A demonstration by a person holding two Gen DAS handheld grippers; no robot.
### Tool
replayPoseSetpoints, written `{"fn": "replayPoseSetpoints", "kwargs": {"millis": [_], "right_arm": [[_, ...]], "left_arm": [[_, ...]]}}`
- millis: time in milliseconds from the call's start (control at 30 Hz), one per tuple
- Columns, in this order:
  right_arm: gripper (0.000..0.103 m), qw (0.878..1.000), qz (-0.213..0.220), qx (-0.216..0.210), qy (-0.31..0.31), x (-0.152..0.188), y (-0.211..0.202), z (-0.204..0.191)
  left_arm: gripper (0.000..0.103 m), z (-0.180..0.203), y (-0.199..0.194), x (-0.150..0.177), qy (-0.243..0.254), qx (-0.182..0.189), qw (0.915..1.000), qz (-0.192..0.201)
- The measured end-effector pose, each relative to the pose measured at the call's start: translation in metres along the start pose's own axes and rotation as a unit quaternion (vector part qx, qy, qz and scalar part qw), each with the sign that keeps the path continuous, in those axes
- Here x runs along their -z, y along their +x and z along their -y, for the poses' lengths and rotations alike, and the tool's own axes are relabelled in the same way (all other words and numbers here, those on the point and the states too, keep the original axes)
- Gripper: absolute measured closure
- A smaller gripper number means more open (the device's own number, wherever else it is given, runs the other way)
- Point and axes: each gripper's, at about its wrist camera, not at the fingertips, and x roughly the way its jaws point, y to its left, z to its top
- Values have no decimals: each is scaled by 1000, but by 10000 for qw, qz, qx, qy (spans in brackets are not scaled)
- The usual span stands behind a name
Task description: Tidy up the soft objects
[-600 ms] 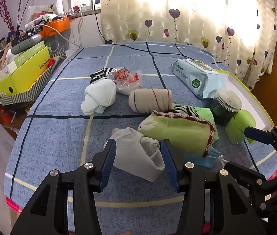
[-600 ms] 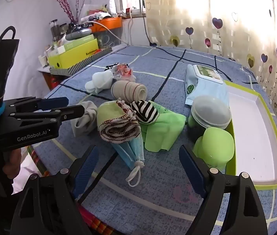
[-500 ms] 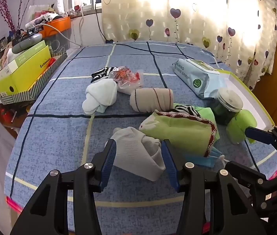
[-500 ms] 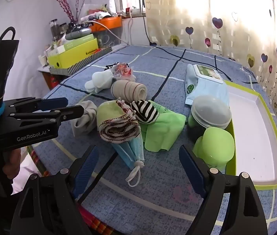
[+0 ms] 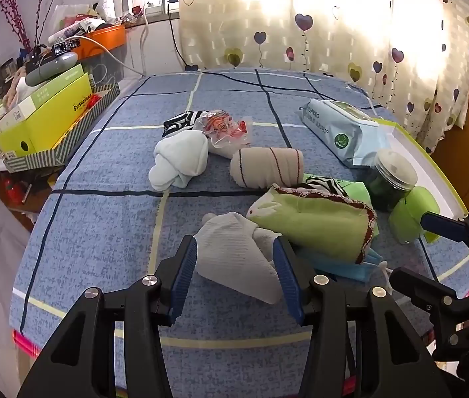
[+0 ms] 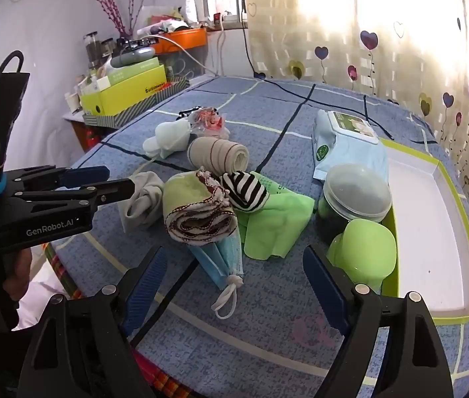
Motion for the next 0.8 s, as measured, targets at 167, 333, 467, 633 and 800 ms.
{"fn": "replayPoseSetpoints", "kwargs": {"millis": [167, 333, 467, 633, 800], "right_arm": [[18, 10000, 9, -15, -14, 1, 1, -1], [18, 10000, 29, -18, -48, -2, -1, -2], [18, 10000, 46, -21, -78, -4, -2, -3], [18, 9999, 54, -19, -90, -5, -3, -4], [18, 10000, 54, -15, -82, -5, -3, -5]], "left_arm": [[54, -1, 2, 1, -24, -4, 10000, -56], [54, -2, 3, 1, -59, 31, 9999, -88], [54, -1, 4, 1, -57, 37, 9999, -90], [54, -2, 4, 2, -69, 56, 9999, -99], [54, -2, 6, 3, -87, 66, 9998, -157]]}}
